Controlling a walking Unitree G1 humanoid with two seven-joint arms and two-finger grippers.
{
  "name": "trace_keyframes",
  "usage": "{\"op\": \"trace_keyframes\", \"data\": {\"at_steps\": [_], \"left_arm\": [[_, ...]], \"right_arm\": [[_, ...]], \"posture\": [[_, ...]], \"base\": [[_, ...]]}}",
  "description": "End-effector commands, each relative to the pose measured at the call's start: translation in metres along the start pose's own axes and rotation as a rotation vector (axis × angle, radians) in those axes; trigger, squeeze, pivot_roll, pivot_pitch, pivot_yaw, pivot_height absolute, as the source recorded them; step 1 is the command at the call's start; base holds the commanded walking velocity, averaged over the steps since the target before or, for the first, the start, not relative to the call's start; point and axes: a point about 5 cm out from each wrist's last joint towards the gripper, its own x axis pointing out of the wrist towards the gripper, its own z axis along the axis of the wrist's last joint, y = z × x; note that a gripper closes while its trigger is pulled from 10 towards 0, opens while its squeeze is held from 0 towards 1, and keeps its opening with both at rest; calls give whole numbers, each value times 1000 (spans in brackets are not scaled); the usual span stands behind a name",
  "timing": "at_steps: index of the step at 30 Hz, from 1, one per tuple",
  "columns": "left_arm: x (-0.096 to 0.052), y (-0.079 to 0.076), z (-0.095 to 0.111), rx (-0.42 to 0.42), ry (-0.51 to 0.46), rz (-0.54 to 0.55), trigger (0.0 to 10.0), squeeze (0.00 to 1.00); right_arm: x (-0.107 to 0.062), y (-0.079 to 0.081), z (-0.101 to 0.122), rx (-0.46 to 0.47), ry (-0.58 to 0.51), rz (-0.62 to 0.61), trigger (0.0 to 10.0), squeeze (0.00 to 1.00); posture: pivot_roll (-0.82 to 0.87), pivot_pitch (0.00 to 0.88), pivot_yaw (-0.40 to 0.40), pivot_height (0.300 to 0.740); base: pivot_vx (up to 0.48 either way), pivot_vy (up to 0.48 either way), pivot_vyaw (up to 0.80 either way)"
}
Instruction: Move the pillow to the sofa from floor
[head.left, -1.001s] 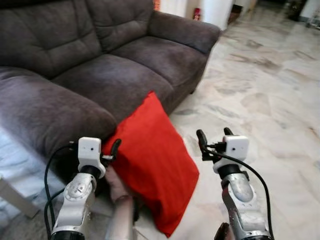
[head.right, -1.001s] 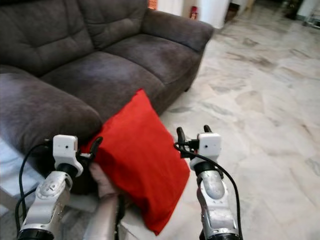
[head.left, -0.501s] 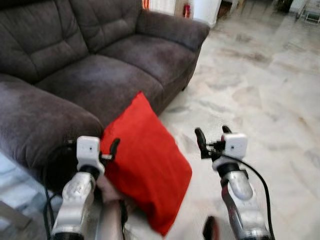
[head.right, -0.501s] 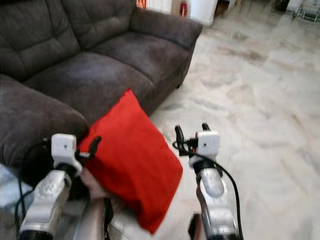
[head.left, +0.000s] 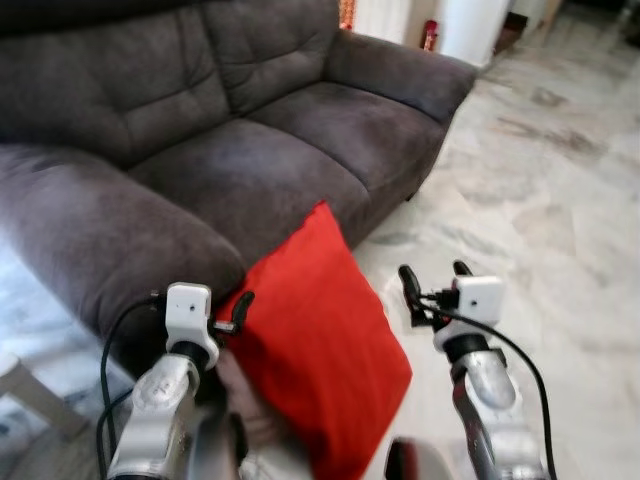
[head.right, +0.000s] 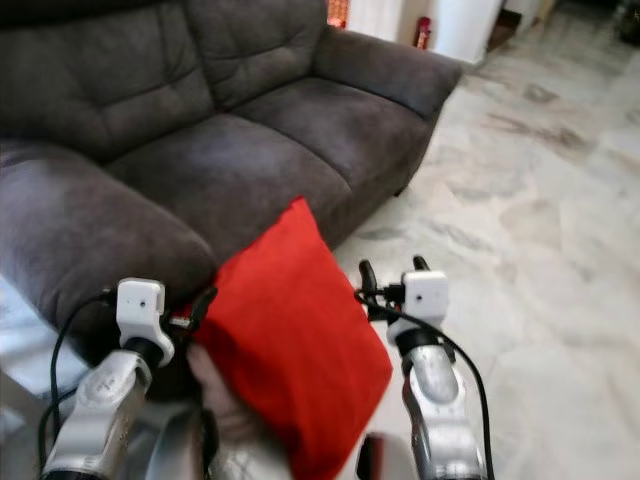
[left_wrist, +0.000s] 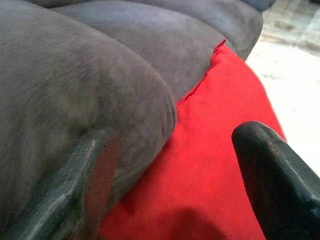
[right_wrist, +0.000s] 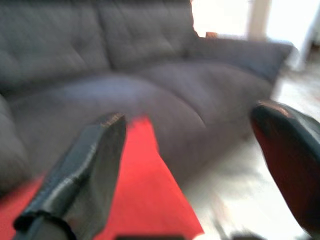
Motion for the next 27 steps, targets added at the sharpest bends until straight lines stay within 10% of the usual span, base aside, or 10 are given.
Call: {"op": "trace_keyframes", "data": {"at_steps": [1, 12, 27], "left_arm": [[3, -9, 5, -18, -18, -34, 10000, 0], [-8, -16, -15, -183, 120, -133, 10000, 0], [22, 26, -29, -631, 142, 257, 10000, 0]], "right_arm": [[-8, -17, -7, -8, 36, -49, 10000, 0], [-10, -20, -8, -17, 47, -51, 10000, 0], [-24, -24, 3, -40, 49, -28, 10000, 0]], "posture": [[123, 0, -76, 498], [125, 0, -84, 498], [70, 0, -117, 498]], "base": [[0, 0, 0], [0, 0, 0], [0, 0, 0]]}}
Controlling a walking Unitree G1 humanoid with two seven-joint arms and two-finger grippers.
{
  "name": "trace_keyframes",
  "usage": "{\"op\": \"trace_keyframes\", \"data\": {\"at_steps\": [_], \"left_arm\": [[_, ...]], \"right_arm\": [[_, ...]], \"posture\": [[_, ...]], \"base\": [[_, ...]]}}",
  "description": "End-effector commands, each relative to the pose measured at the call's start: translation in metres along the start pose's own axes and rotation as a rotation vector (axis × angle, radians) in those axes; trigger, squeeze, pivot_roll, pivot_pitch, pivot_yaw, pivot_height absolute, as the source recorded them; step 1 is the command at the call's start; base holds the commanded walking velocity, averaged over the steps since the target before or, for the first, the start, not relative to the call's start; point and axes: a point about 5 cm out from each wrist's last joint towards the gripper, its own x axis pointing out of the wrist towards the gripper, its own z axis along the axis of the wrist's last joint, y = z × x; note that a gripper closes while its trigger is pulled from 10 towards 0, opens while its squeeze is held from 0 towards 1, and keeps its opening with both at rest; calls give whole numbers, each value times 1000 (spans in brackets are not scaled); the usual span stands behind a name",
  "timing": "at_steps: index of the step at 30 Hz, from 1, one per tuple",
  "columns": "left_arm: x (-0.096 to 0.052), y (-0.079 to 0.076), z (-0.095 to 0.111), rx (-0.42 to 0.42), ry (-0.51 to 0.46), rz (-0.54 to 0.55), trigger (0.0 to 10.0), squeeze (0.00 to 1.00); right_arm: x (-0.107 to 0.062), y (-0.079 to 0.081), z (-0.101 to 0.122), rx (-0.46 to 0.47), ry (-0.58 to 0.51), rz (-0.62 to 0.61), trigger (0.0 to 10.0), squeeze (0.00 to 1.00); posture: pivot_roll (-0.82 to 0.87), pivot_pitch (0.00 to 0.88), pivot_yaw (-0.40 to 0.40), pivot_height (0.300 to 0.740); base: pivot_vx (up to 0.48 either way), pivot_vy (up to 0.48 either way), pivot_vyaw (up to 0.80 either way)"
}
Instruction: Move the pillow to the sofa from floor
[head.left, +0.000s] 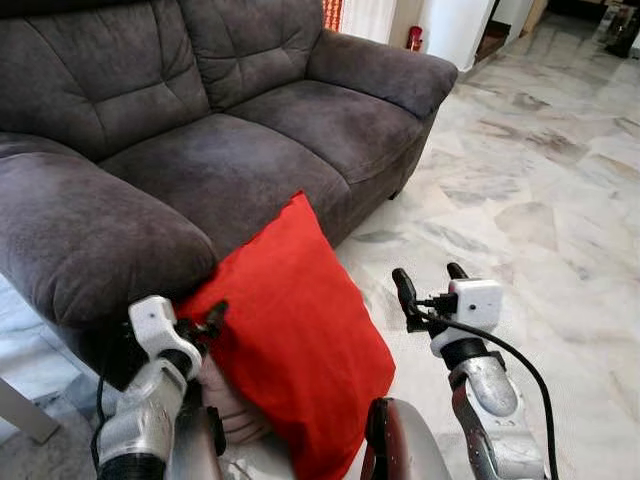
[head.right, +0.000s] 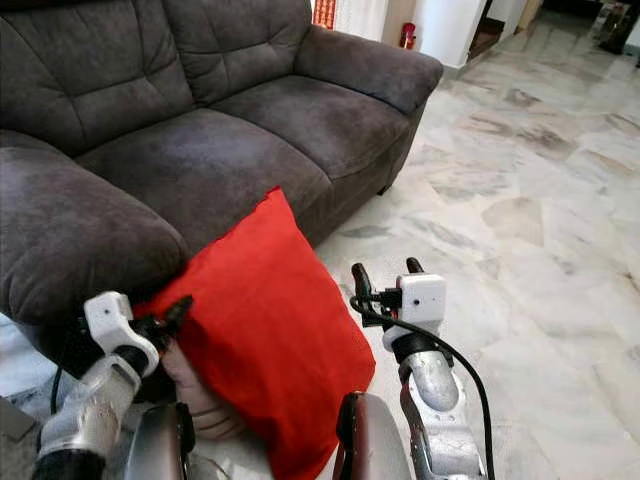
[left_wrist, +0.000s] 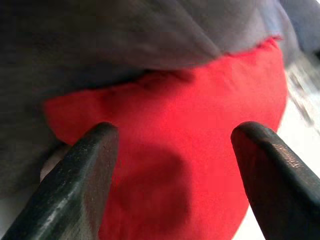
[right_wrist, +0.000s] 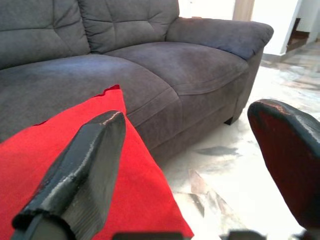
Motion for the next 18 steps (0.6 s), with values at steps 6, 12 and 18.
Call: {"op": "trace_keyframes", "data": {"at_steps": [6, 12, 18], "left_arm": [[14, 7, -4, -199, 11, 116, 10000, 0], [18, 9, -1, -283, -22, 162, 10000, 0], [25, 1, 3, -313, -39, 171, 10000, 0]], "right_arm": [[-8, -3, 16, -23, -10, 25, 10000, 0], [-16, -4, 21, -29, 4, 42, 10000, 0], [-18, -5, 29, -32, 10, 69, 10000, 0]], "posture": [[36, 0, -144, 498], [32, 11, -167, 498], [28, 29, -186, 498]], "base": [[0, 0, 0], [0, 0, 0], [0, 0, 0]]}}
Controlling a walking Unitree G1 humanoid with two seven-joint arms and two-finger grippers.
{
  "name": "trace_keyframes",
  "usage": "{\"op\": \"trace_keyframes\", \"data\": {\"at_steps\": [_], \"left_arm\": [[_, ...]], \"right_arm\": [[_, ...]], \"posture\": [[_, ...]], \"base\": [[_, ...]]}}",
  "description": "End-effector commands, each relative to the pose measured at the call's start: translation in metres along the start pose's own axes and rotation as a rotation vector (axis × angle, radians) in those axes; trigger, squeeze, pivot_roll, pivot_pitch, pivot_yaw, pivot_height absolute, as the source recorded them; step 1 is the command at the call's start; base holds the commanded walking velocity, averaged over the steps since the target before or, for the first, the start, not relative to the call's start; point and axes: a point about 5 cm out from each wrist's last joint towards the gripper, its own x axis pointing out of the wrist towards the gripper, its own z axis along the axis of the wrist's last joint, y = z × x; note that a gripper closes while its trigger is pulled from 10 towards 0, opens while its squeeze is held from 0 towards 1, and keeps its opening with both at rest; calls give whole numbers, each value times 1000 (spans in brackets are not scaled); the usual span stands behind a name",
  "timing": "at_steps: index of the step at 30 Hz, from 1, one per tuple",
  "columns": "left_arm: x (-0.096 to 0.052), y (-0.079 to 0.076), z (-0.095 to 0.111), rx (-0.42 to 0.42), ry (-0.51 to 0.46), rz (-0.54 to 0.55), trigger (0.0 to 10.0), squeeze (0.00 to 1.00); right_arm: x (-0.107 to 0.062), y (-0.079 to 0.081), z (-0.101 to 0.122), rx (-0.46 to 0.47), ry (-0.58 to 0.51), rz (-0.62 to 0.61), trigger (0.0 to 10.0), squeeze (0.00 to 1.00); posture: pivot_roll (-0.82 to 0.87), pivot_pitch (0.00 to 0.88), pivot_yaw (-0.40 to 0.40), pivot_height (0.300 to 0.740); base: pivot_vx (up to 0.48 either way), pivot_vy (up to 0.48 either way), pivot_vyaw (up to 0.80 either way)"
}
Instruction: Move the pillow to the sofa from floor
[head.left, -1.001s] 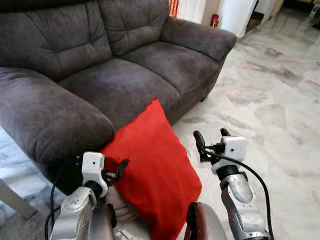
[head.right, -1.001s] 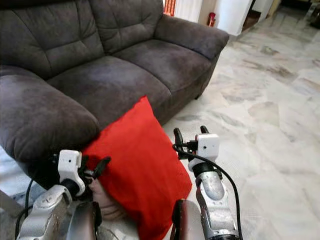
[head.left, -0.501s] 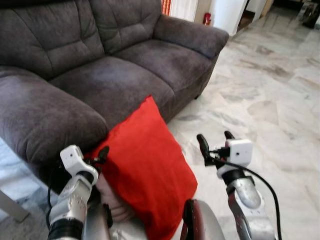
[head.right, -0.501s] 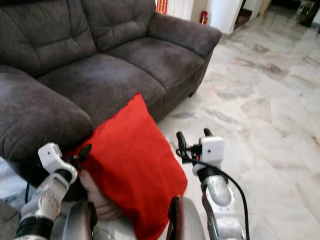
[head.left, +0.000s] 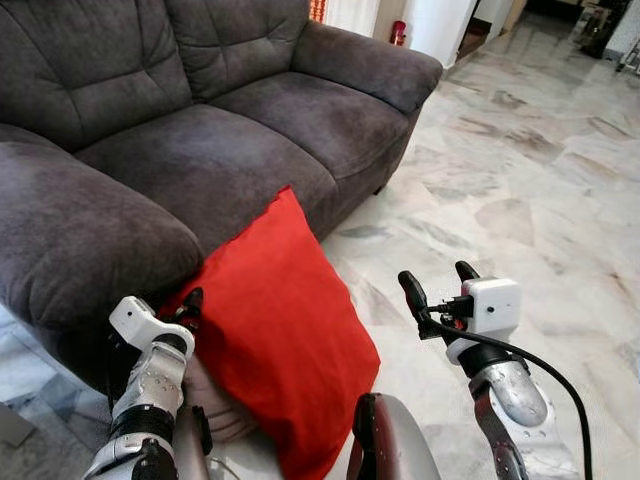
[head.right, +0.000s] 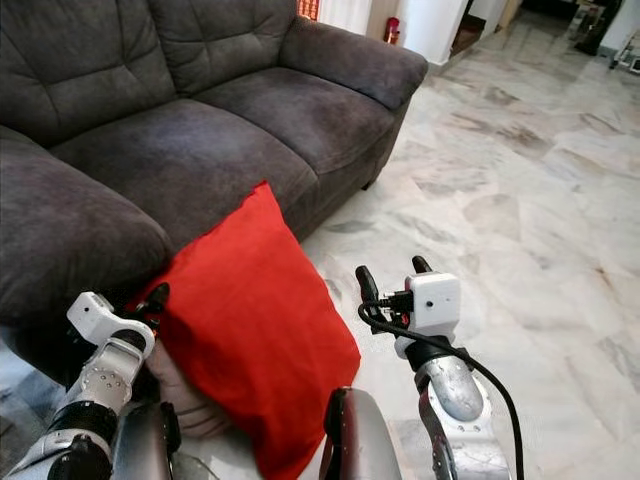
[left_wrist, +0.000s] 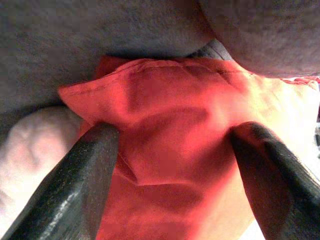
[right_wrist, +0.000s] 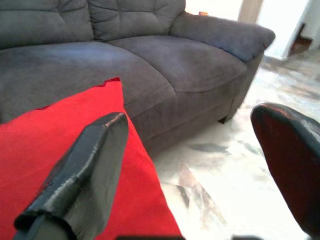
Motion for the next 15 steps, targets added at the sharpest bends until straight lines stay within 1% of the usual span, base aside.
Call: {"op": "trace_keyframes", "data": {"at_steps": [1, 3, 10, 13, 15], "left_arm": [[3, -6, -2, -25, 13, 5, 10000, 0], [5, -8, -4, -44, 20, 21, 10000, 0], [6, -15, -14, -8, 70, 4, 10000, 0], [8, -16, -17, 63, 95, 20, 10000, 0], [8, -16, -19, 94, 103, 28, 10000, 0]], "right_arm": [[-1, -2, 6, -4, -6, 8, 10000, 0], [-3, -4, 10, -9, -9, 13, 10000, 0], [-9, -8, 15, -17, -1, 14, 10000, 0], [-13, -10, 19, -22, 7, 17, 10000, 0], [-15, -11, 21, -24, 10, 18, 10000, 0]], "posture": [[23, 32, -189, 498], [18, 35, -193, 498], [1, 48, -205, 498], [-16, 54, -214, 498], [-21, 55, -219, 498]], "base": [[0, 0, 0], [0, 0, 0], [0, 0, 0], [0, 0, 0], [0, 0, 0]]}}
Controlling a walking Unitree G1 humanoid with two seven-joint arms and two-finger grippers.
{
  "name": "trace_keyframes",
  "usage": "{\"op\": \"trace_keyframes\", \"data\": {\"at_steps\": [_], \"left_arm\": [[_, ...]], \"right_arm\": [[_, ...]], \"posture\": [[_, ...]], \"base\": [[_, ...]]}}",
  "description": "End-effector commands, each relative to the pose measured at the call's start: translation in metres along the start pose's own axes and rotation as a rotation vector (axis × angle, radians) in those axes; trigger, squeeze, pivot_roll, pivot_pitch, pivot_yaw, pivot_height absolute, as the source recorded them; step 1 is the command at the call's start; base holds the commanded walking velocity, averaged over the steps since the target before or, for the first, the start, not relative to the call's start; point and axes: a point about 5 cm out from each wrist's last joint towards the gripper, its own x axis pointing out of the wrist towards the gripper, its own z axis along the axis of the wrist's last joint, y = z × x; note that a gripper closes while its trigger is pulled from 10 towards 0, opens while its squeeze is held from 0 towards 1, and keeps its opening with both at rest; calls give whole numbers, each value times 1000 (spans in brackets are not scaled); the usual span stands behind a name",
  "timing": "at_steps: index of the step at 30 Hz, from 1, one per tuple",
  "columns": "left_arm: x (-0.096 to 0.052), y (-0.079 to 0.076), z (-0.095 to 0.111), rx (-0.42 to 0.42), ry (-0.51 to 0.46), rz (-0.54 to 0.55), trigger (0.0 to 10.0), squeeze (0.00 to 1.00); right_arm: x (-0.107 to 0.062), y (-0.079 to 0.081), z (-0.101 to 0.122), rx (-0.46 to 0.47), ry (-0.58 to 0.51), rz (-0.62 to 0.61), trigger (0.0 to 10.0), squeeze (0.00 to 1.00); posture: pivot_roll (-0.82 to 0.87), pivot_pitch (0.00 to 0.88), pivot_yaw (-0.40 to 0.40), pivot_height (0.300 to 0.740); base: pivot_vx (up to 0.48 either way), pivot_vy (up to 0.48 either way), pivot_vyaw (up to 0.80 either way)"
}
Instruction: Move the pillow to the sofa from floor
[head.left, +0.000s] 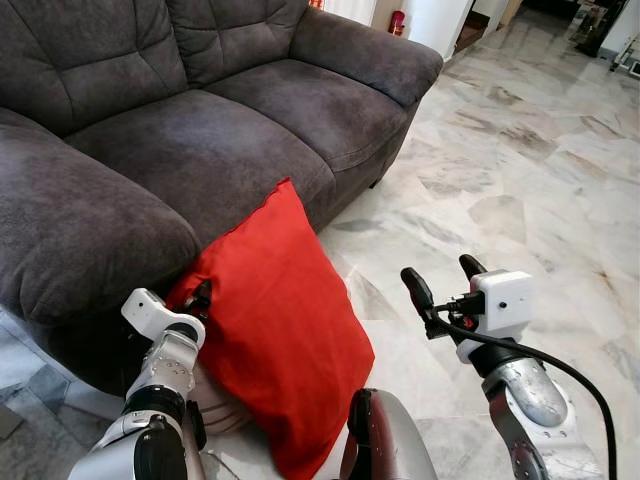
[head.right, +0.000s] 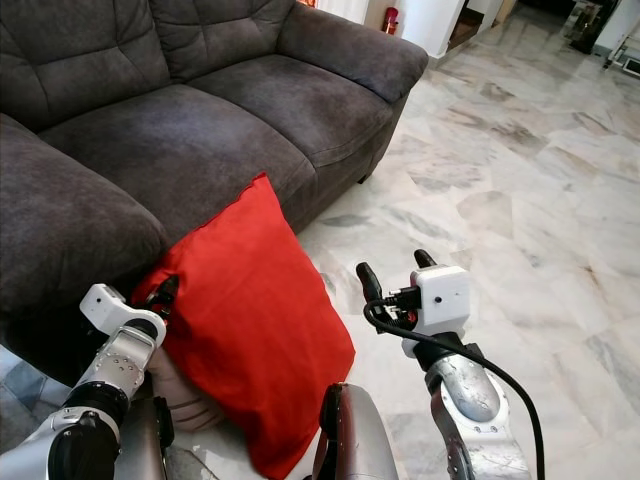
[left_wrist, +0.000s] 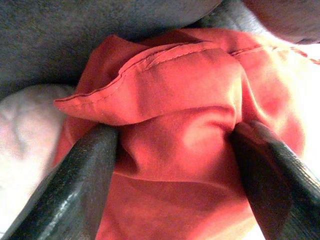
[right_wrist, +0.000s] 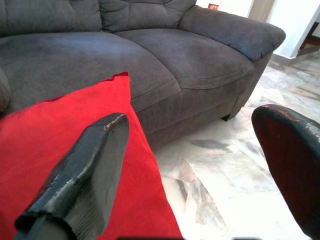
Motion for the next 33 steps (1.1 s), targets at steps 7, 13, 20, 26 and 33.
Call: {"op": "trace_keyframes", "data": {"at_steps": [7, 13, 20, 26, 33], "left_arm": [[1, -10, -16, 94, 67, -8, 0, 0], [2, -11, -17, 80, 66, 2, 0, 0], [3, -14, -15, 58, 50, 2, 0, 0], [3, -16, -12, 59, 31, -9, 0, 0], [4, -18, -4, 134, -16, -44, 0, 0]], "right_arm": [[-10, -15, 9, -20, 12, -23, 10000, 0], [-11, -18, 12, -34, 16, -24, 10000, 0], [-7, -21, 16, -43, 14, -19, 10000, 0], [-2, -22, 17, -41, 12, -13, 10000, 0], [6, -19, 13, -16, 8, -19, 10000, 0]], "posture": [[-34, 41, -237, 498], [-38, 27, -246, 498], [-37, 3, -261, 498], [-29, 0, -266, 498], [4, 0, -250, 498]], "base": [[0, 0, 0], [0, 0, 0], [0, 0, 0], [0, 0, 0], [0, 0, 0]]}}
